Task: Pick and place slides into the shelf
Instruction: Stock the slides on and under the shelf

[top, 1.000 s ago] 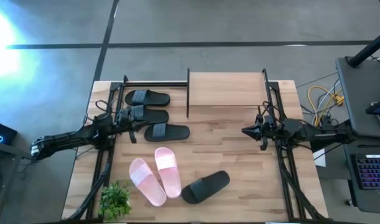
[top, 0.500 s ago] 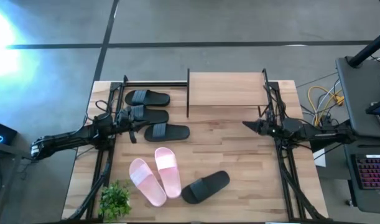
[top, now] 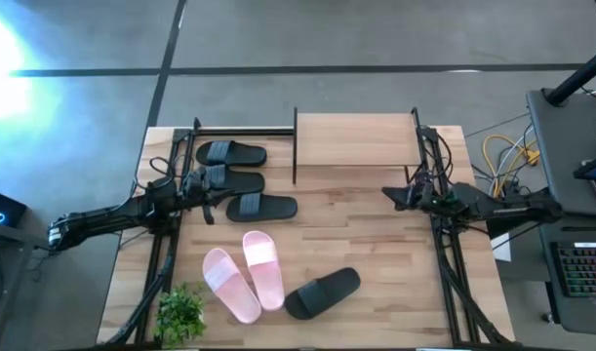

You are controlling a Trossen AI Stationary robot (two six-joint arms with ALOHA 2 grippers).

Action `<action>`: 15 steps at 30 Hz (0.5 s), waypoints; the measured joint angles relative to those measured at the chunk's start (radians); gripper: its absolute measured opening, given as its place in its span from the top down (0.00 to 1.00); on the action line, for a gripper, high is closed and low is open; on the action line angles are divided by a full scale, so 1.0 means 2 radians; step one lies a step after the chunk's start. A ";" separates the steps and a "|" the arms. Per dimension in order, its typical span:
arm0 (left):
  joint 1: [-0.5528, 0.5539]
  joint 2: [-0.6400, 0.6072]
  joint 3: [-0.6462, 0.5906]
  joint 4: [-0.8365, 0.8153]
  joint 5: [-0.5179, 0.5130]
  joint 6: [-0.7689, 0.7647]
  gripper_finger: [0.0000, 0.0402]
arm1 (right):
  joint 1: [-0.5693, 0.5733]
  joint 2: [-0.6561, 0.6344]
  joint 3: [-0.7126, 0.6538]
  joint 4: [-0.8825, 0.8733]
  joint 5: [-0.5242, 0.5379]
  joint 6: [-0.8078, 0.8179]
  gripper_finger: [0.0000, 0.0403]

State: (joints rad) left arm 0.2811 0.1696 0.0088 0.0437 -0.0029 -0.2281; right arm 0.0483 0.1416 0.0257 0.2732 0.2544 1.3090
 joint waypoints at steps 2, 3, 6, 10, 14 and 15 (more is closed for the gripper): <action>0.000 0.000 0.000 0.000 0.000 0.000 1.00 | 0.000 0.011 0.000 -0.003 0.000 0.000 0.93; 0.000 0.000 0.000 0.000 0.000 0.000 1.00 | 0.000 0.020 0.000 -0.003 0.000 0.000 0.93; 0.000 0.000 0.000 0.000 0.000 0.000 1.00 | 0.000 0.044 0.000 -0.001 -0.020 0.009 0.93; 0.000 0.000 0.000 0.000 0.000 0.000 1.00 | 0.000 0.081 0.000 0.045 -0.105 0.007 0.93; 0.000 0.000 0.000 0.000 -0.002 0.000 1.00 | 0.000 0.129 0.003 0.121 -0.144 0.007 0.93; 0.000 0.000 0.000 0.000 -0.002 0.000 1.00 | 0.000 0.141 0.010 0.115 -0.145 0.004 0.93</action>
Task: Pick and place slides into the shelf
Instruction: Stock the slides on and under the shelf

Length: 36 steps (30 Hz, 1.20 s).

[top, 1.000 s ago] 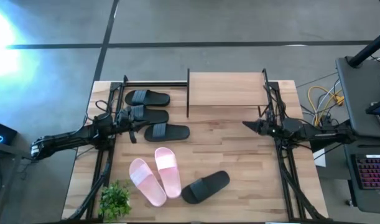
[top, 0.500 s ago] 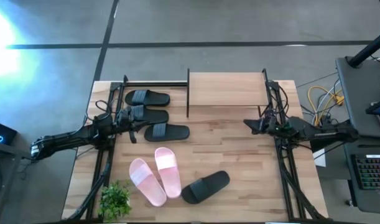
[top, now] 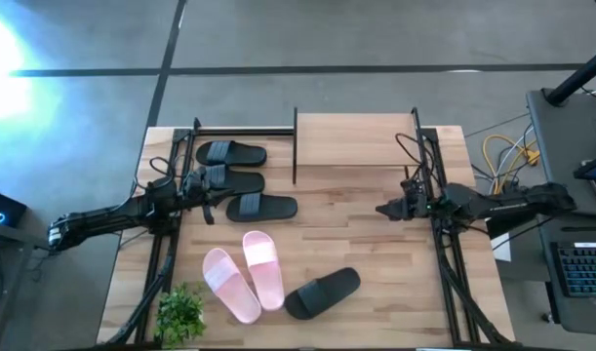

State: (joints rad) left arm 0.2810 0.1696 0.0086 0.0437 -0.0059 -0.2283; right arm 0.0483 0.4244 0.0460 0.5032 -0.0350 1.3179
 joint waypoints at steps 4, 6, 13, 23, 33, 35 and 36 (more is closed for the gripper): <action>0.000 0.000 0.000 0.000 0.000 0.000 1.00 | 0.000 0.061 0.043 -0.074 -0.023 -0.031 0.93; 0.000 0.000 0.000 0.000 0.000 0.000 1.00 | 0.000 0.100 0.072 -0.112 -0.055 -0.045 0.93; 0.000 0.000 0.000 0.000 0.000 0.000 1.00 | 0.000 0.244 0.205 -0.296 -0.104 -0.158 0.90; 0.000 0.000 0.000 0.000 0.000 0.000 1.00 | 0.006 0.396 0.315 -0.380 -0.198 -0.244 0.62; 0.000 0.000 0.000 0.000 0.001 0.000 1.00 | 0.054 0.516 0.363 -0.355 -0.282 -0.227 0.50; 0.000 0.000 0.000 0.000 0.001 0.000 1.00 | 0.065 0.537 0.368 -0.327 -0.283 -0.210 0.50; 0.000 0.000 0.000 0.000 0.001 0.000 1.00 | 0.070 0.547 0.370 -0.310 -0.282 -0.199 0.50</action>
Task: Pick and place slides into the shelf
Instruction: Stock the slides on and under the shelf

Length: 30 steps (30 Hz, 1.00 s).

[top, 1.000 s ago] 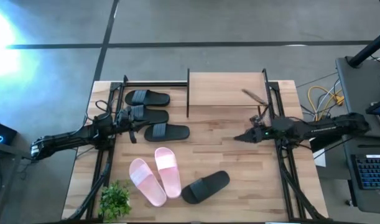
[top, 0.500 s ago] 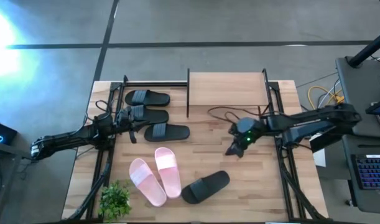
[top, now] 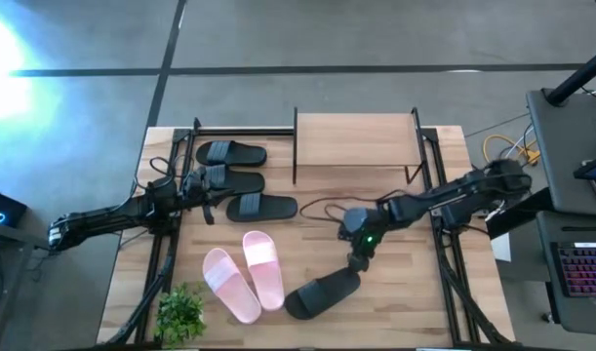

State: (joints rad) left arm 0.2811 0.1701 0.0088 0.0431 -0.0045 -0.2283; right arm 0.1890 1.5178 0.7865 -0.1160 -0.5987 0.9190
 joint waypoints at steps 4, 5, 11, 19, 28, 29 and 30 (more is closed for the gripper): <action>0.000 0.000 0.000 0.000 0.001 0.000 1.00 | 0.017 0.037 0.017 0.050 0.026 0.039 0.50; 0.000 0.000 0.000 0.000 0.001 0.000 1.00 | 0.019 0.047 0.025 0.052 0.032 0.043 0.50; 0.000 0.000 0.000 0.000 0.001 0.000 1.00 | 0.032 0.113 0.085 0.054 0.052 0.047 0.50; 0.000 0.000 0.000 0.000 0.001 0.000 1.00 | 0.043 0.187 0.173 0.039 0.051 0.051 0.50; 0.000 0.001 0.000 0.000 -0.001 0.000 1.00 | 0.047 0.215 0.201 0.029 0.051 0.082 0.50; 0.000 0.000 0.000 0.000 -0.001 0.000 1.00 | 0.049 0.215 0.199 0.023 0.052 0.087 0.50; 0.000 0.000 0.000 0.000 -0.001 0.000 1.00 | 0.050 0.215 0.196 0.014 0.052 0.090 0.50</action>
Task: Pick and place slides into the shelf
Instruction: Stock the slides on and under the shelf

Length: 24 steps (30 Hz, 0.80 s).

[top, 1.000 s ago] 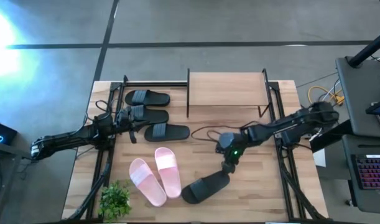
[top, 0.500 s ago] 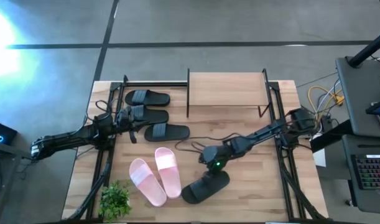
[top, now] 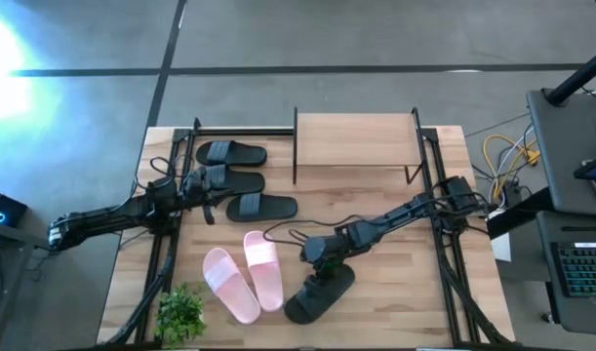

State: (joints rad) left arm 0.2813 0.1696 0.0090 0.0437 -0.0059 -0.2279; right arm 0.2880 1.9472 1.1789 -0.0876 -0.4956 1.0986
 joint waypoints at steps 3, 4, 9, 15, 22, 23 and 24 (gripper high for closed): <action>0.000 0.000 0.000 0.000 0.000 0.000 1.00 | 0.003 0.000 -0.004 -0.017 0.000 0.001 0.50; 0.000 0.000 0.000 0.000 0.000 0.000 1.00 | 0.003 0.000 -0.005 -0.018 0.000 0.001 0.51; 0.000 0.000 0.000 0.000 0.000 0.000 1.00 | 0.006 -0.006 -0.005 -0.018 0.000 -0.002 0.59; 0.000 0.000 0.000 0.000 0.000 0.000 1.00 | 0.013 -0.012 -0.007 -0.018 0.000 0.009 0.80; 0.000 0.000 0.000 0.000 0.000 0.000 1.00 | 0.023 -0.024 -0.008 -0.016 0.019 0.038 0.97; 0.000 0.000 0.000 0.000 0.000 0.000 1.00 | 0.025 -0.027 -0.009 -0.016 0.025 0.042 0.97; 0.000 0.000 0.000 0.000 0.000 0.000 1.00 | 0.025 -0.028 -0.009 -0.016 0.031 0.045 0.97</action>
State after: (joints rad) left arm 0.2810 0.1696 0.0090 0.0437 -0.0051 -0.2283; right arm 0.3382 1.8905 1.1610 -0.1192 -0.4333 1.1879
